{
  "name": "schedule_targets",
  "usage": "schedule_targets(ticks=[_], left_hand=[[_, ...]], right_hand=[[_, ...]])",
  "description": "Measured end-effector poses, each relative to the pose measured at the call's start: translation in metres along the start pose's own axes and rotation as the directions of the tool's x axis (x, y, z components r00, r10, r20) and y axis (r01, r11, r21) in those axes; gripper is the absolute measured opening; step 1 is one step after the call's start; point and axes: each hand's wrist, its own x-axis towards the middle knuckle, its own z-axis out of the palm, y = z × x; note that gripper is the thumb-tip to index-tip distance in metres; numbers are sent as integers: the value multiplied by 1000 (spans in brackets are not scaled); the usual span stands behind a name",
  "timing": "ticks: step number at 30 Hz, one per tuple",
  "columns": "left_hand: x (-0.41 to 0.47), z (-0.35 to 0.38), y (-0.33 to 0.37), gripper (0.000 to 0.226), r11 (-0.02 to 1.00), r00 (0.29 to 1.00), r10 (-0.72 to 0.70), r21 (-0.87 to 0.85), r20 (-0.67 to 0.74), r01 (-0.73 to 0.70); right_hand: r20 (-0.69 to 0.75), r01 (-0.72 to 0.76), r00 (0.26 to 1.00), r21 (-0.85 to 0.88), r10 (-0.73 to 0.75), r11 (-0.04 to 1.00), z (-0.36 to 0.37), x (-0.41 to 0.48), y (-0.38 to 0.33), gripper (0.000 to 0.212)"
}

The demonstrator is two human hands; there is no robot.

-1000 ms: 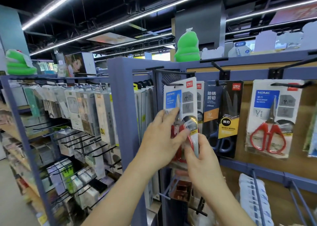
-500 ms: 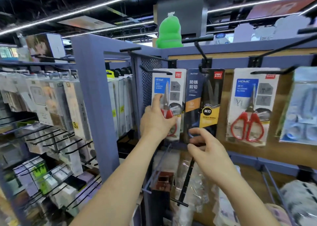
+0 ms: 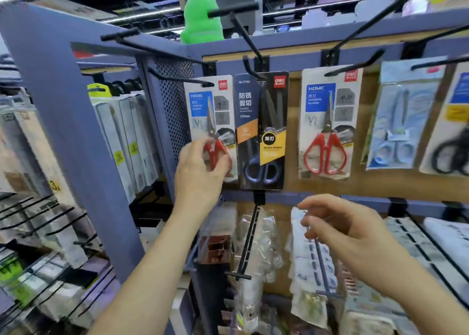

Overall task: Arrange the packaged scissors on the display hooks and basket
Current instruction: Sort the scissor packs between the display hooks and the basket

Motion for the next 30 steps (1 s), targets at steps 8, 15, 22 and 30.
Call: schedule_targets(ticks=[8, 15, 22, 30], left_hand=[[-121, 1, 31, 14, 917, 884, 360, -286, 300, -276], [-208, 59, 46, 24, 732, 555, 680, -479, 479, -484], [-318, 144, 54, 24, 731, 198, 656, -548, 729, -406], [-467, 226, 83, 35, 739, -142, 426, -434, 894, -515]], right_hand=[[-89, -1, 996, -94, -8, 996, -25, -69, -4, 19], [-97, -269, 963, -355, 251, 895, -46, -160, 47, 15], [-176, -567, 803, -520, 570, 638, -69, -293, 137, 23], [-327, -905, 398, -290, 857, 309, -100, -507, 231, 50]])
